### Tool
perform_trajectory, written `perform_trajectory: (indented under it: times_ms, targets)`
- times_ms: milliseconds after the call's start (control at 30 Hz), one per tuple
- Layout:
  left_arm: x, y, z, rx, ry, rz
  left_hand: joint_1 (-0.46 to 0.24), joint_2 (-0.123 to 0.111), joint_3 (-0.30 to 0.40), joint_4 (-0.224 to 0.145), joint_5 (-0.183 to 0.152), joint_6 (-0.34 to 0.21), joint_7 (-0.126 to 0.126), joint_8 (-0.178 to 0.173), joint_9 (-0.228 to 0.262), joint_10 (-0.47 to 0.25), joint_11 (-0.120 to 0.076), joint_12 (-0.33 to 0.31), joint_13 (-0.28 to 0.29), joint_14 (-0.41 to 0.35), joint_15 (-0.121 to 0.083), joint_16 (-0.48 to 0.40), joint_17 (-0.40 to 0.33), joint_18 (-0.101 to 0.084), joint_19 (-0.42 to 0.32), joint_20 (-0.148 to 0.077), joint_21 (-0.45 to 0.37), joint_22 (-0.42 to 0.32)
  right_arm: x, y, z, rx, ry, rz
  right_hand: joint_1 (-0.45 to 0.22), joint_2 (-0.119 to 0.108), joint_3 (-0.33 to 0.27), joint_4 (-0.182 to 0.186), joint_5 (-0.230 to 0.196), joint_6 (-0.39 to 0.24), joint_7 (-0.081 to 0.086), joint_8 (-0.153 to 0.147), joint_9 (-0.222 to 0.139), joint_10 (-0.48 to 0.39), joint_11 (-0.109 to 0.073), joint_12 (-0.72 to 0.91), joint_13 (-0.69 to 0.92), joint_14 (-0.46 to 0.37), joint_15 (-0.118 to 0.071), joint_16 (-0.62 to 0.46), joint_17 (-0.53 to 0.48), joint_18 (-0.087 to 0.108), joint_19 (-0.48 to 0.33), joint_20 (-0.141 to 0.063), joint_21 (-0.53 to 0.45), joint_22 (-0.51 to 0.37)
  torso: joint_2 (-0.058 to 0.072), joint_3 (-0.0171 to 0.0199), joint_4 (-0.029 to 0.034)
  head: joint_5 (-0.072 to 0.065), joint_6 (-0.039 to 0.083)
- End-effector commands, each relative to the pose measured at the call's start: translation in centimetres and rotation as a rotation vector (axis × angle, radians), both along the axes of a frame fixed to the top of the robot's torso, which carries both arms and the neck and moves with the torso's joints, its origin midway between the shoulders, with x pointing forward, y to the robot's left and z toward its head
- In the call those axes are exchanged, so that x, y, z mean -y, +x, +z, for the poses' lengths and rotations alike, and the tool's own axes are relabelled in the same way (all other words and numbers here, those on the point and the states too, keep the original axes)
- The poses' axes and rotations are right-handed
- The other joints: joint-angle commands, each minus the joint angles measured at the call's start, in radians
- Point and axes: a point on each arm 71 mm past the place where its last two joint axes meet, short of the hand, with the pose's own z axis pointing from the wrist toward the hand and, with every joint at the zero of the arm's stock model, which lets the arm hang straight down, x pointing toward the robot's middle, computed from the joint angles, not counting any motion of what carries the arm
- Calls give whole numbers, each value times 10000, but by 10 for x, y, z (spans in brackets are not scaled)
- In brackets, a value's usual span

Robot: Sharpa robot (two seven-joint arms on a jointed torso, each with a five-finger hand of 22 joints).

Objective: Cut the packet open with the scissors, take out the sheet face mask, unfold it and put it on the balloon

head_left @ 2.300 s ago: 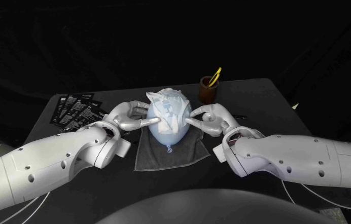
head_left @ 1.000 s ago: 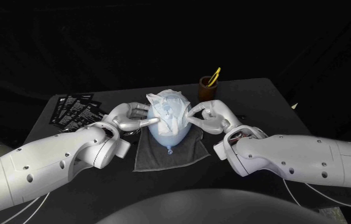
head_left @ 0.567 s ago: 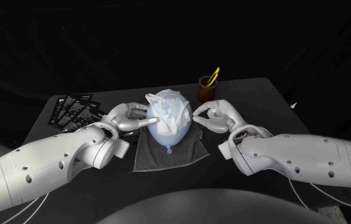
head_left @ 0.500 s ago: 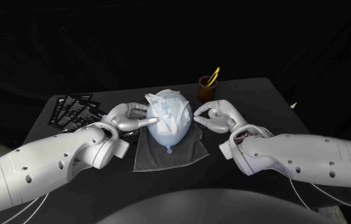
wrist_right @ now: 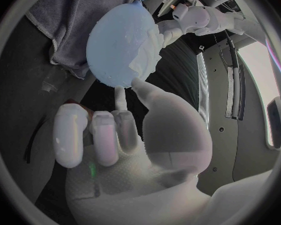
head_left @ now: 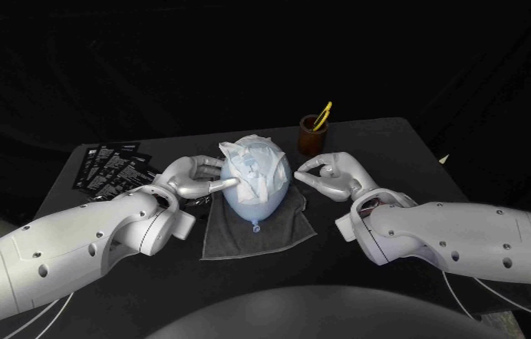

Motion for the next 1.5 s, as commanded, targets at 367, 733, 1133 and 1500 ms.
perform_trajectory:
  times_ms: [367,733,1133,1500]
  targets:
    - [4,-2,-1,-169,-131,-178,17,40,62,-5,43,126,1301,-68,-30,148,3,-93,15,118,10,-70,-28,-104,71,6,-50,-14,-21,0,4,621,76,913,51,-37,-831,416,-3,-195,166,-538,-124,698,206,-34,2115,1026,183,121,2543,-91,519,269,149,2146,6,-3,4,21,2]
    - [4,-2,-1,-185,-155,-194,17,40,62,-5,43,126,1301,-68,-30,148,3,-93,15,118,10,-70,-28,-104,71,6,-50,-14,-29,2,3,589,35,1061,536,101,-1039,364,-2,89,121,-595,-90,778,172,64,2230,1036,164,132,2595,-101,546,306,254,2172,1,-1,2,25,2]
    - [5,-2,-1,-210,-174,-198,15,42,64,-5,43,156,1309,-98,-49,189,10,-145,15,139,16,-114,-42,-104,80,6,-59,-13,-31,6,-2,449,-183,1022,1004,295,-1100,250,-2,360,71,-647,-70,797,129,85,2260,1044,134,139,2629,-110,561,299,318,2187,4,-1,-1,31,2]
    - [5,-3,0,-239,-198,-212,18,42,63,-5,43,191,1314,-104,-58,220,16,-184,15,154,20,-146,-52,-105,82,6,-67,-14,-34,9,-5,426,-390,1045,1380,487,-1091,129,-1,862,-118,-534,2,877,-27,178,2365,1045,16,141,2635,-122,582,222,396,2207,17,0,3,21,2]
